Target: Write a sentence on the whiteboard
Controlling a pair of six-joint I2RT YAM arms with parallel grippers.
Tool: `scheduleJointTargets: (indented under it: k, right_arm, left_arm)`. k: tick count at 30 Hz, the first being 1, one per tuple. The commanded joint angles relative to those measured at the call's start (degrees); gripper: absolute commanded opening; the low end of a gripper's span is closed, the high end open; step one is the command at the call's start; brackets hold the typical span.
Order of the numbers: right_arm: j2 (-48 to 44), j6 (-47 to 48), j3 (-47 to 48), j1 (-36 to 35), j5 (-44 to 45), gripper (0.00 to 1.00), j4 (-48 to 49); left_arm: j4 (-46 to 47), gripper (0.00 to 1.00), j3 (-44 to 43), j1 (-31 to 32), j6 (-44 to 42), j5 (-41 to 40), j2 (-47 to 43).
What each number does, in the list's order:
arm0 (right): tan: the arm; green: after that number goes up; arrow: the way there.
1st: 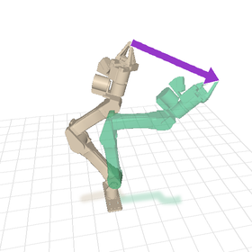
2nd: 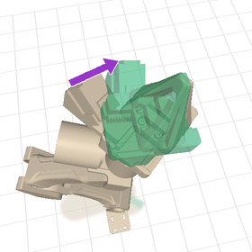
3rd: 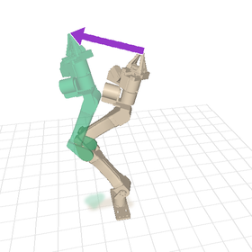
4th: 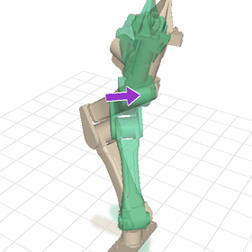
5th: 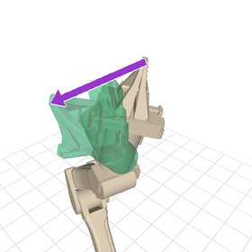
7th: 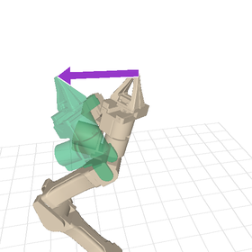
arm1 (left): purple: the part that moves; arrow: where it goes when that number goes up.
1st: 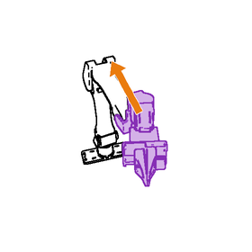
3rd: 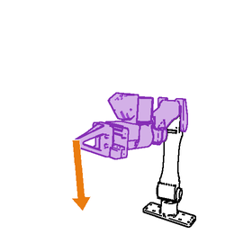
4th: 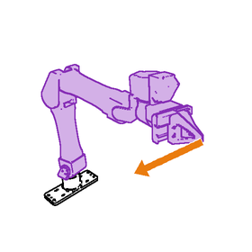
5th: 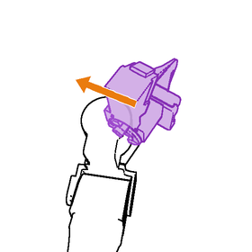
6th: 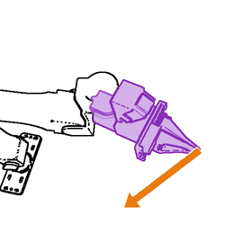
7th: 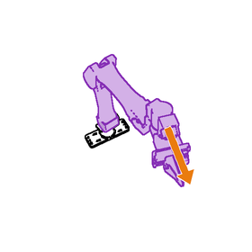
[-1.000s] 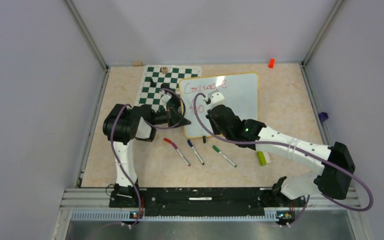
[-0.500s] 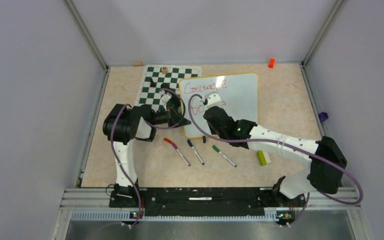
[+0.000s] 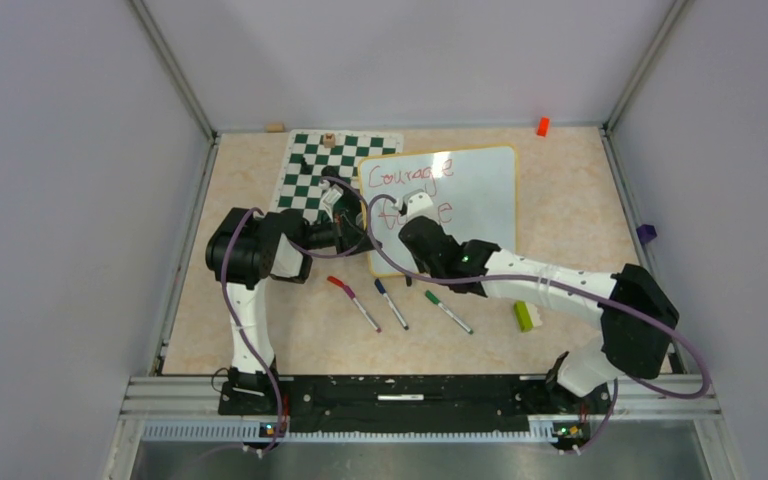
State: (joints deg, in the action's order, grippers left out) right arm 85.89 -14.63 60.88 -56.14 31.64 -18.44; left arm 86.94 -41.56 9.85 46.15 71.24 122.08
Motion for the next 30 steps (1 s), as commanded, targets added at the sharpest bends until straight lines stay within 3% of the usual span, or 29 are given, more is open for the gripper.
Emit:
scheduleJointTargets:
  k: [1,30]
  right_arm:
    - [1.5,0.0,3.3,-0.3,2.2,0.0,1.0]
    - [-0.6,-4.0,-0.1,0.5,1.0,0.0,-4.1]
  left_arm:
    - [5.8,0.01,0.1,-0.2,-2.8,1.2,-1.3]
    - [5.9,0.01,0.4,-0.2,-2.8,1.2,-1.8]
